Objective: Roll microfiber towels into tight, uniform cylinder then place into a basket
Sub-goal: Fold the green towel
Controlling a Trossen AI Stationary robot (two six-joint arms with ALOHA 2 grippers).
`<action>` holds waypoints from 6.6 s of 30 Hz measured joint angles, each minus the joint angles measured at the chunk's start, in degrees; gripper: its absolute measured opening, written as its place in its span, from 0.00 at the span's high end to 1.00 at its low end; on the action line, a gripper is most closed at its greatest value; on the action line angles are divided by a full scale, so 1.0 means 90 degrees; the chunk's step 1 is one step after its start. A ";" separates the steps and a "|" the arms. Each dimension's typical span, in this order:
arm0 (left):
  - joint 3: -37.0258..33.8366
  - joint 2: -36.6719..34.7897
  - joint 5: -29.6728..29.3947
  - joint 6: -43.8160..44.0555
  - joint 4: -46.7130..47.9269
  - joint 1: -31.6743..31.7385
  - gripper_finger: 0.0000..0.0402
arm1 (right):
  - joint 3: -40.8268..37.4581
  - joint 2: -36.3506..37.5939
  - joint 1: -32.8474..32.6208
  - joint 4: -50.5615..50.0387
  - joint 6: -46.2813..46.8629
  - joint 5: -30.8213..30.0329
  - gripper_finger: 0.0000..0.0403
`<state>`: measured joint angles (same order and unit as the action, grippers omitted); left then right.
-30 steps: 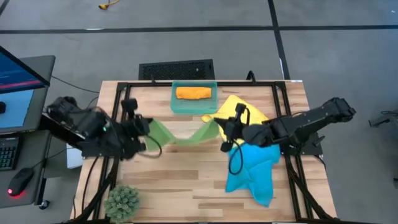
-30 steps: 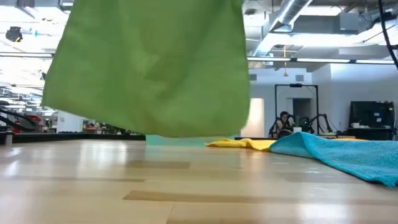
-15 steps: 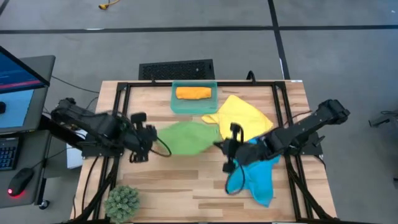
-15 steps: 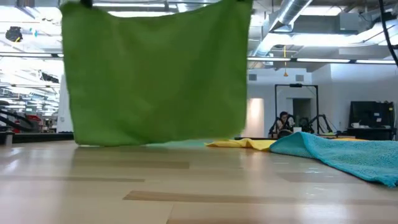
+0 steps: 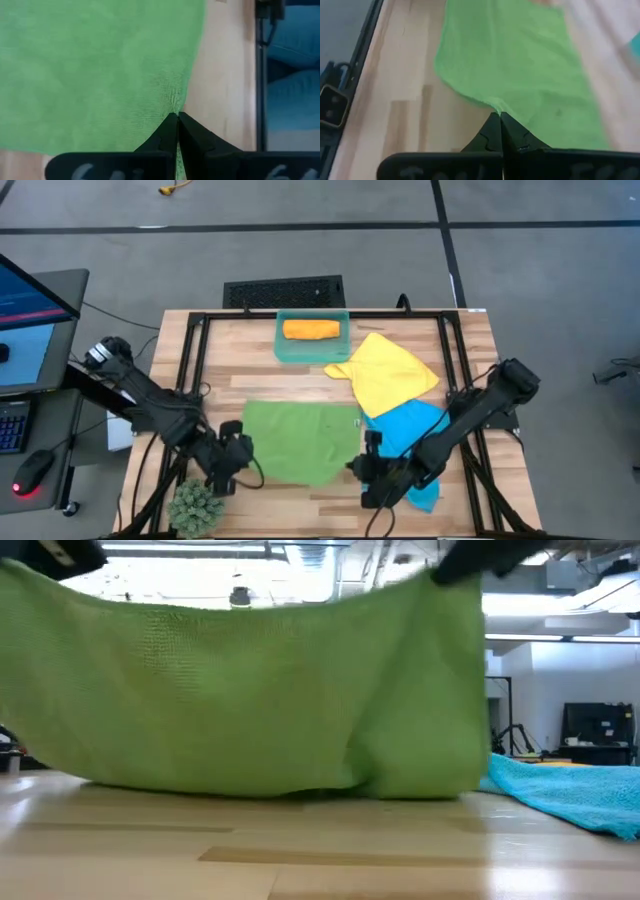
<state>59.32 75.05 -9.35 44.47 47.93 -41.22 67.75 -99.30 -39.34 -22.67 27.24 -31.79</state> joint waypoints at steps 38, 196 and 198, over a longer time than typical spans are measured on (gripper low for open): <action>-0.0001 0.0573 -0.1874 0.3232 0.2118 -0.0170 1.00 | -0.0002 -0.0565 0.1527 -0.0817 -0.0029 0.0459 0.99; 0.0823 0.4146 -0.1283 -0.3138 -0.2413 0.1602 1.00 | -0.0374 0.0441 0.1625 -0.2784 0.1142 -0.0952 0.84; 0.1051 0.4163 -0.1247 -0.3216 -0.1797 0.1444 1.00 | -0.0374 0.0441 0.1625 -0.2784 0.1143 -0.0952 0.84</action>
<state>68.78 112.51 -20.57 15.52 31.76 -28.22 64.38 -95.33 -24.71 -47.72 37.53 -40.36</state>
